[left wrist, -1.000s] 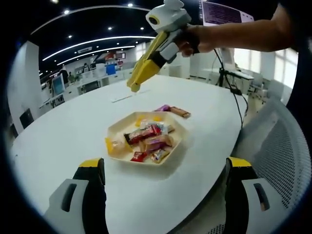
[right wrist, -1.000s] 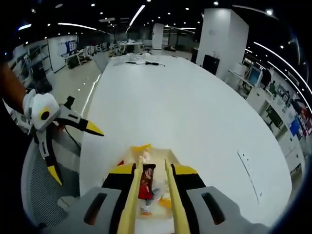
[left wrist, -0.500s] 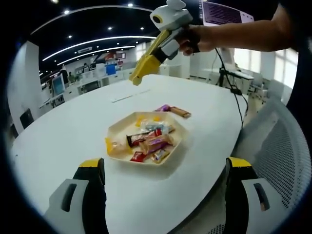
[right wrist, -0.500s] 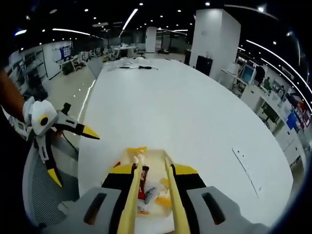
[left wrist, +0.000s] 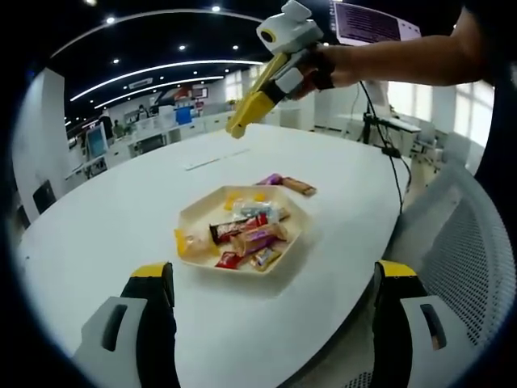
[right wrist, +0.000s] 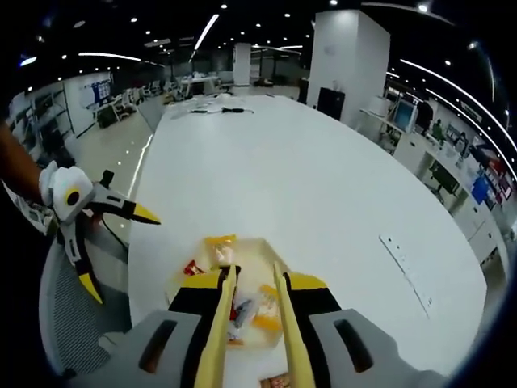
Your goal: Place the target food into the container with the food tongs after gripping and lifting it, then release it inside without dropping or visibly crushing the food.
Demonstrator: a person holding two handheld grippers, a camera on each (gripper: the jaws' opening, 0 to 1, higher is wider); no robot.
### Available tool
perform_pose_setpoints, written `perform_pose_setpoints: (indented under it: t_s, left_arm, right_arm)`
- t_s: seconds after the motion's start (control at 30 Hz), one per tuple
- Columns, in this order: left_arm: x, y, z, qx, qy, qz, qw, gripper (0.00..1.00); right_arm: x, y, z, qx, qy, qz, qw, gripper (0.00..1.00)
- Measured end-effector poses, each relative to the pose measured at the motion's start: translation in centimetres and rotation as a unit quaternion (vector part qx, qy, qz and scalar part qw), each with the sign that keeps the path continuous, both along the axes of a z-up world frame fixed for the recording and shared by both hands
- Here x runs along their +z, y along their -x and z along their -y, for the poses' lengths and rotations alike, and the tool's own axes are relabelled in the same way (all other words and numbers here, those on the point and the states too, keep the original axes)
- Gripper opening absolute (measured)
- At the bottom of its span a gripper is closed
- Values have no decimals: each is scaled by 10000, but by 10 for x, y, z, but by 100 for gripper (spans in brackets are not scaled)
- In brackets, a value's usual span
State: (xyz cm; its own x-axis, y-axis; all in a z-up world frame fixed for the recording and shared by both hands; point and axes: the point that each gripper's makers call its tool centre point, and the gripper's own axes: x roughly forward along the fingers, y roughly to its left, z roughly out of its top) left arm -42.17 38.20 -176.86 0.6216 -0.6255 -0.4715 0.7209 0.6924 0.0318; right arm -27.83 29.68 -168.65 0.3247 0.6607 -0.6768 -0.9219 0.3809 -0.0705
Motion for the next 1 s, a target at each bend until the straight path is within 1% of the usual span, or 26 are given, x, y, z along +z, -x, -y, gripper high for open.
perform_pose_setpoints:
  t_s: [0.03, 0.07, 0.13, 0.37, 0.4, 0.47, 0.5, 0.67, 0.73, 0.77, 0.83, 1.0]
  left_arm:
    - [0, 0, 0, 5, -11, -5, 10000, 99]
    - [0, 0, 0, 5, -9, -6, 10000, 99]
    - [0, -1, -1, 7, -9, 6, 10000, 99]
    - [0, 0, 0, -2, -8, 0, 10000, 99]
    - [0, 0, 0, -2, -4, 0, 10000, 99]
    - [-1, 0, 0, 3, -17, -13, 10000, 99]
    - [0, 0, 0, -4, -5, -2, 10000, 99]
    - [0, 0, 0, 3, -5, -10, 10000, 99]
    - [0, 0, 0, -7, -10, -11, 10000, 99]
    - [0, 0, 1, -12, -3, -9, 10000, 99]
    - [-1, 0, 0, -14, -18, -25, 10000, 99]
    - [-1, 1, 1, -33, -20, -23, 10000, 99]
  right_arm:
    - [-1, 1, 1, -11, 9, -49, 10000, 27]
    - [-1, 1, 2, -16, 27, -12, 10000, 27]
    - [-1, 1, 6, -56, 41, -66, 10000, 27]
    - [2, -7, 24, -282, 50, 66, 9996, 27]
    - [2, -10, 29, -375, 57, 106, 9992, 27]
    - [1, -11, 33, -410, 67, 65, 9991, 27]
    - [1, -14, 38, -480, 74, 128, 9987, 27]
    - [-4, -15, 55, -662, 78, 46, 9978, 28]
    - [-5, -17, 62, -774, 111, 98, 9969, 28]
    - [-6, -16, 66, -800, 89, 54, 9967, 28]
    - [-6, -17, 71, -857, 88, 92, 9962, 28]
    - [-8, -20, 87, -942, 84, 52, 9955, 28]
